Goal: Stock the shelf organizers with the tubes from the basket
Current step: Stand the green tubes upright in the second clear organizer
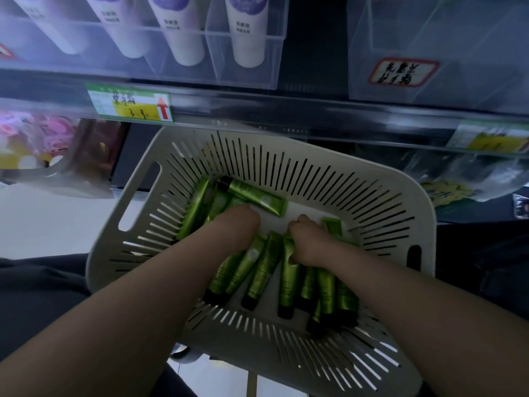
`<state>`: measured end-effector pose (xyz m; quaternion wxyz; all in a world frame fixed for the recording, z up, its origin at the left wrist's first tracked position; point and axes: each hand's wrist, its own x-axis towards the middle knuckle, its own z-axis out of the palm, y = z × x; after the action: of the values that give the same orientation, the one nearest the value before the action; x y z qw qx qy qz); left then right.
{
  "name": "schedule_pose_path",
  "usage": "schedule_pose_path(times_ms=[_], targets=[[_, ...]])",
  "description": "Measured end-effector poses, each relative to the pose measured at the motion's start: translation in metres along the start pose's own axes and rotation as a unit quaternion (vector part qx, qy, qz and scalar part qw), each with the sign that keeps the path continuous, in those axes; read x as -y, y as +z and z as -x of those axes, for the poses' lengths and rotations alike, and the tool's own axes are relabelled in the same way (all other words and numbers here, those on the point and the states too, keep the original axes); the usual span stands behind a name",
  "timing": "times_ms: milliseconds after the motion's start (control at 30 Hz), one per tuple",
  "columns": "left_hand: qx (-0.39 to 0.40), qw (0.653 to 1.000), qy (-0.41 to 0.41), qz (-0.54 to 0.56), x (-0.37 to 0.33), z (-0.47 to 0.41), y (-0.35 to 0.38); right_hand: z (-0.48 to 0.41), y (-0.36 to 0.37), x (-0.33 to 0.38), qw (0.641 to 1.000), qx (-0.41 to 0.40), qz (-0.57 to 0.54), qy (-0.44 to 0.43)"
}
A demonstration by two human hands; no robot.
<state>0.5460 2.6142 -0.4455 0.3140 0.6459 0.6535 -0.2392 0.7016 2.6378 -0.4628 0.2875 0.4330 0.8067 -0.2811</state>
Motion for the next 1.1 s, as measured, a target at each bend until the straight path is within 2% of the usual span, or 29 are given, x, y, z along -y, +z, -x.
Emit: schedule_pose_path(times_ms=[200, 400, 567, 733, 900, 1100], targets=[[0.010, 0.999, 0.027, -0.015, 0.004, 0.006, -0.010, 0.013, -0.009, 0.002, 0.999, 0.011, -0.047, -0.003], [-0.039, 0.994, 0.105, 0.004, 0.004, 0.025, -0.014, 0.032, -0.019, 0.005, 0.997, 0.008, -0.072, 0.000], [-0.057, 0.990, 0.125, 0.007, 0.003, 0.044, -0.015, 0.048, -0.021, 0.007, 0.995, 0.007, -0.100, 0.015], [-0.077, 0.991, 0.105, 0.019, 0.001, 0.066, -0.018, 0.071, -0.029, 0.005, 0.988, -0.059, -0.144, 0.015], [-0.134, 0.987, 0.080, 0.041, -0.006, 0.087, -0.028, 0.092, -0.044, 0.000, 0.976, -0.133, -0.171, 0.010], [-0.218, 0.969, 0.106, 0.038, -0.023, 0.110, -0.056, 0.116, -0.063, -0.008, 0.956, -0.197, -0.218, -0.015]])
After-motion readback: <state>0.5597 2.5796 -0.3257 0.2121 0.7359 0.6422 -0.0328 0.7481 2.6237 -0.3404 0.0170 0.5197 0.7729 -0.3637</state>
